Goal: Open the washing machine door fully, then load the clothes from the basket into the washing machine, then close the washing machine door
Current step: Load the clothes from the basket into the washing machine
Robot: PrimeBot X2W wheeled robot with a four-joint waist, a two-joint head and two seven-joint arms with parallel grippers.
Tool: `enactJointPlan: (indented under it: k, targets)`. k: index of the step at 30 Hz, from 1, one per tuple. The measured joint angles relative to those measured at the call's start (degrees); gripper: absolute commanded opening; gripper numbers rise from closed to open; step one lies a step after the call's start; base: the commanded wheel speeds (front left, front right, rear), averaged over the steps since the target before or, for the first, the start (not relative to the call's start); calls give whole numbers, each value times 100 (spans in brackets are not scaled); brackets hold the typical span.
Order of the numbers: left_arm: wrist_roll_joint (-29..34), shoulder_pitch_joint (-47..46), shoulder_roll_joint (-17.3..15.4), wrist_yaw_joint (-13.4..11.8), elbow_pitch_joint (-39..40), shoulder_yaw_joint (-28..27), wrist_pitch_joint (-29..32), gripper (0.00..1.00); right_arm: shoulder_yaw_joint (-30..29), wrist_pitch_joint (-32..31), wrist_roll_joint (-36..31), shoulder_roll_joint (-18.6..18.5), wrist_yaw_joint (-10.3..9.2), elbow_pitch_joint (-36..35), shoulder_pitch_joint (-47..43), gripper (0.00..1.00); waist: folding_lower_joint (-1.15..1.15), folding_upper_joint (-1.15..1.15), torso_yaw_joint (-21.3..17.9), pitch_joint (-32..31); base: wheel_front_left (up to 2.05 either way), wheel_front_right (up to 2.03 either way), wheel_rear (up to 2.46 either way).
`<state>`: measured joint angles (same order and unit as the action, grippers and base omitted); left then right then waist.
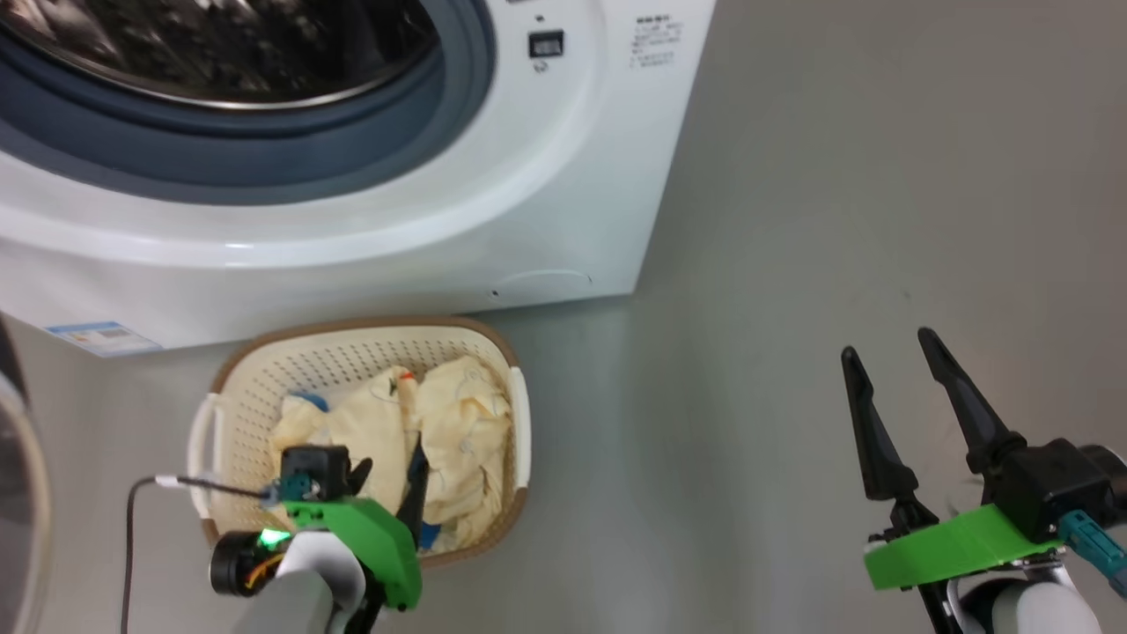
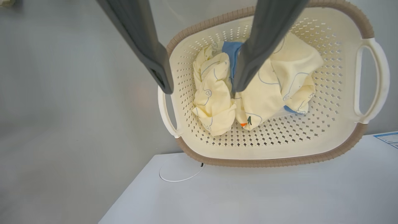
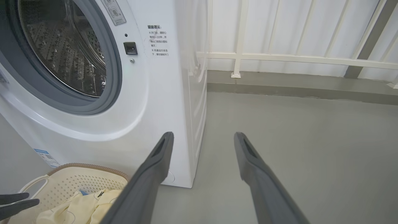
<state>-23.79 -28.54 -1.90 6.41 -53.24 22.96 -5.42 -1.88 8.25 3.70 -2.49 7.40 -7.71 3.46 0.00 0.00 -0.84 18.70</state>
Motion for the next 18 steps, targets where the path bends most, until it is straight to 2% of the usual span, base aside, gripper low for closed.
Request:
enactJointPlan:
  k: [6, 13, 18]
  targets:
    - [-410, -610, 14, 62, -672, 258, 134, 100, 129, 114, 42, -4, 0, -31, 276, 100, 0, 0, -227, 427, 0, 0, 0]
    - [-793, -1243, 7, 89, -1341, 291, 249, 100, 302, 278, 198, -14, 0, -25, 630, 100, 0, 0, -578, 1032, 0, 0, 0]
    - [-1042, -1629, -152, 89, -1550, 274, 282, 100, 372, 407, 308, -16, 0, -13, 849, 100, 0, 0, -809, 1477, 0, 0, 0]
